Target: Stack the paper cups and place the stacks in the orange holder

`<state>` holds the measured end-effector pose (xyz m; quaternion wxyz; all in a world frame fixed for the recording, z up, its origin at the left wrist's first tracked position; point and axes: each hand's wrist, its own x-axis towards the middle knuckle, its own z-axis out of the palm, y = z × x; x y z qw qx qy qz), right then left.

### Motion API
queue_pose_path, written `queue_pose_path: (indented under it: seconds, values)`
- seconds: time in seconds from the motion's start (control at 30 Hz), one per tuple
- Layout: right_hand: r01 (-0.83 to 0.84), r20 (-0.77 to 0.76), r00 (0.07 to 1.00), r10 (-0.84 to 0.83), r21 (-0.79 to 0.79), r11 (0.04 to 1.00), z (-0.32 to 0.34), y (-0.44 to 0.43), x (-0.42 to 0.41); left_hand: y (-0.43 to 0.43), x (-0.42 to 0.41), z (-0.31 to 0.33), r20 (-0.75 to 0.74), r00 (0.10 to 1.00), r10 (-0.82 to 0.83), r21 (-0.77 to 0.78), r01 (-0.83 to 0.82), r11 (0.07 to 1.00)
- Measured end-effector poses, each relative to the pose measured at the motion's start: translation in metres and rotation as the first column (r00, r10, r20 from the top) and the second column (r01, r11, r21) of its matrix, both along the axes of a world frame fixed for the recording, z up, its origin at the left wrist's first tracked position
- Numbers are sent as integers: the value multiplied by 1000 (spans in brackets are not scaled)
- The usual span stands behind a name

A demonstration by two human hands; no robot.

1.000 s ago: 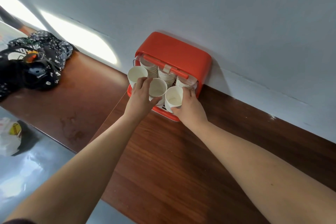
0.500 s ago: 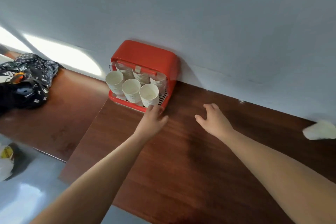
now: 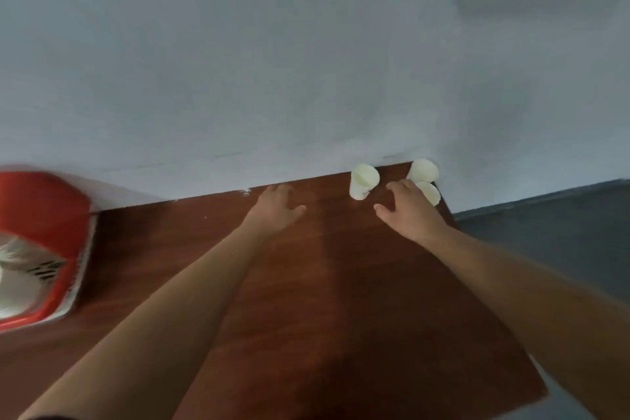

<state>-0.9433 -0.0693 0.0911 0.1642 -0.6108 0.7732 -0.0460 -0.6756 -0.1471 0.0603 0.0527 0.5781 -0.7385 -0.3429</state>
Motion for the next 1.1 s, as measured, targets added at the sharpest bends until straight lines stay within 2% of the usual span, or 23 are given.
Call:
queue_pose_path:
  seconds: [0.17, 0.37, 0.43, 0.6, 0.77, 0.83, 0.97, 1.03, 1.1]
  values:
    - [159, 13, 987, -159, -35, 987, -8, -6, -89, -32, -109, -4, -82, 995, -51, -66, 46, 997]
    - [323, -3, 946, -323, 36, 946, -52, -12, -138, -61, -187, -43, -1, 1000, -28, -37, 28, 999]
    - [347, 36, 936, -350, 68, 935, -70, -17, -144, -68, -201, -59, 31, 999, -32, -29, 33, 999]
    - [368, 150, 918, -367, 22, 930, -108, -35, -143, -74, -213, -90, 63, 998, -32, -49, 35, 998]
    - [362, 185, 919, -348, -52, 931, -122, -38, -140, -68, -206, -101, -36, 999, 27, -82, -30, 996]
    - [371, 215, 911, -353, -50, 927, -126, -37, -139, -63, -201, -99, -110, 992, 56, -42, -61, 997]
    - [310, 461, 847, -265, -22, 951, -114, -32, -135, -46, -189, -90, -267, 943, 200, 121, -173, 977]
    - [341, 597, 760, -257, -28, 940, -95, -33, -134, -38, -181, -81, -298, 914, 275, 180, -229, 957]
    - [419, 689, 666, -286, -29, 908, -76, -39, -134, -33, -173, -73, -315, 911, 266, 208, -207, 956]
